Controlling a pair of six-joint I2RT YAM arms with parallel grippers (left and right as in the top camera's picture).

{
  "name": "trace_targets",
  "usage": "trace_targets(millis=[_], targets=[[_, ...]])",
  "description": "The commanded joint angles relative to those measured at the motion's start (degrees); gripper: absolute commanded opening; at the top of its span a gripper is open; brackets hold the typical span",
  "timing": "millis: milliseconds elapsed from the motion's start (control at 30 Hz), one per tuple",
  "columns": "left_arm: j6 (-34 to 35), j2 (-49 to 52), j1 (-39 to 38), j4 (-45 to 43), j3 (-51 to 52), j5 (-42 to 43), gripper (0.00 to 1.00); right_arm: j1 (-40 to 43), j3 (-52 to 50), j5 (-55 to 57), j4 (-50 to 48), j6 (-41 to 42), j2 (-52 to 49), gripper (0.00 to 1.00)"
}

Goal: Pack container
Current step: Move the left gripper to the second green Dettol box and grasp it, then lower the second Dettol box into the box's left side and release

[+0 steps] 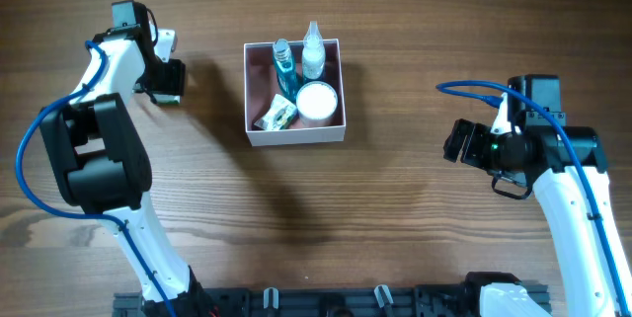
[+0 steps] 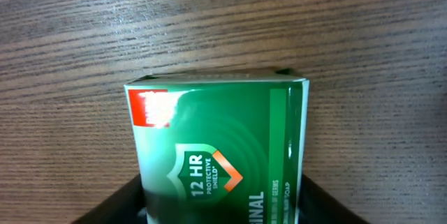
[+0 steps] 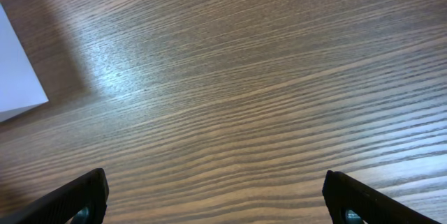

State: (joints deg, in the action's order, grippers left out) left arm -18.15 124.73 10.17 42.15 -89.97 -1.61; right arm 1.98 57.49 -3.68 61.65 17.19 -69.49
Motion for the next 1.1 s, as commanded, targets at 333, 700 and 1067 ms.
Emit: trace_targets(millis=[333,700,1067], targets=[[-0.7,2.0,0.0,1.4,0.0,-0.4,0.37,-0.1,-0.2,-0.7,0.0,-0.6,-0.2,1.0],[4.4,-8.7,-4.2,4.0,-0.1,-0.4,0.14,-0.1,-0.2,-0.7,0.1,-0.7,-0.2,1.0],[20.0,-26.5,-16.1,17.0,0.0,0.0,0.04,-0.1,-0.2,-0.7,0.1,-0.7,-0.2,1.0]])
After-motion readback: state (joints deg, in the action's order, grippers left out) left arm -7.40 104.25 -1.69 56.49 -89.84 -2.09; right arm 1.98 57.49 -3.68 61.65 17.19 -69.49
